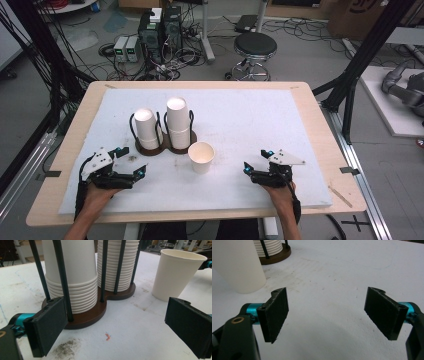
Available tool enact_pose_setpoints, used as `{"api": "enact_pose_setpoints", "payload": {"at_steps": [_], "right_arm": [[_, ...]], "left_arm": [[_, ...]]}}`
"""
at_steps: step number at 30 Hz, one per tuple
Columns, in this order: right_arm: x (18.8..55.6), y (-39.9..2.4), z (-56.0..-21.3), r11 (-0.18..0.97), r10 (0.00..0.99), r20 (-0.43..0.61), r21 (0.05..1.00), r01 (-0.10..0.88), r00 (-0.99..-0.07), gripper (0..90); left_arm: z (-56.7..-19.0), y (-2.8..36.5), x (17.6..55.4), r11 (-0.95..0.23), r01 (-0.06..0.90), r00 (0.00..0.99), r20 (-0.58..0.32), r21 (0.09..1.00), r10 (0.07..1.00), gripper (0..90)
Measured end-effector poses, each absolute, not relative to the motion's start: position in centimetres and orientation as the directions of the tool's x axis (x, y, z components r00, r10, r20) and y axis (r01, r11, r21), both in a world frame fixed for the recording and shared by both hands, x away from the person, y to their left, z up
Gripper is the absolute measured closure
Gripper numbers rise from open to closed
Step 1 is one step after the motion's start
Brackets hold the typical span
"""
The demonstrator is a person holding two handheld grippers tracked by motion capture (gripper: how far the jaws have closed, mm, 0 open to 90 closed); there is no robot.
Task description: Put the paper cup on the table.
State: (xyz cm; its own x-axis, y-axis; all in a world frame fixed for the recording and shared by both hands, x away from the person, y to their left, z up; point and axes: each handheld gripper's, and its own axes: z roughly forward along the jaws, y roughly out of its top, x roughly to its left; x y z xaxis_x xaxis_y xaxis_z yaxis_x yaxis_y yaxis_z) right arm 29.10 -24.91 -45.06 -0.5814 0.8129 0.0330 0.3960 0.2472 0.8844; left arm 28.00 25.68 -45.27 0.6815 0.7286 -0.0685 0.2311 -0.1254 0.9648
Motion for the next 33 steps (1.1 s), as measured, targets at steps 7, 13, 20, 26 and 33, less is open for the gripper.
{"api": "enact_pose_setpoints", "payload": {"at_steps": [7, 13, 20, 26, 33], "right_arm": [[28.99, -24.9, -45.09, 0.254, 0.81, 0.021, 0.888, 0.383, -0.586, 20.2], [29.05, -24.91, -45.09, 0.251, 0.813, 0.028, 0.885, 0.393, -0.582, 20.2], [28.98, -24.91, -45.1, 0.252, 0.81, 0.024, 0.888, 0.384, -0.586, 20.3], [28.93, -24.93, -45.1, 0.248, 0.812, 0.024, 0.89, 0.382, -0.584, 20.3], [28.9, -24.96, -45.09, 0.244, 0.812, 0.03, 0.89, 0.386, -0.582, 20.3]], "left_arm": [[-45.29, 25.72, 27.99, -0.121, 0.232, 0.68, -0.072, 0.965, 0.729, 4.2], [-45.29, 25.77, 27.87, -0.117, 0.222, 0.684, -0.069, 0.968, 0.727, 4.2], [-45.28, 25.68, 27.87, -0.128, 0.221, 0.685, -0.06, 0.967, 0.726, 4.2], [-45.3, 25.71, 27.9, -0.121, 0.221, 0.684, -0.066, 0.968, 0.726, 4.2], [-45.29, 25.75, 27.9, -0.121, 0.22, 0.684, -0.064, 0.968, 0.727, 4.2]]}}
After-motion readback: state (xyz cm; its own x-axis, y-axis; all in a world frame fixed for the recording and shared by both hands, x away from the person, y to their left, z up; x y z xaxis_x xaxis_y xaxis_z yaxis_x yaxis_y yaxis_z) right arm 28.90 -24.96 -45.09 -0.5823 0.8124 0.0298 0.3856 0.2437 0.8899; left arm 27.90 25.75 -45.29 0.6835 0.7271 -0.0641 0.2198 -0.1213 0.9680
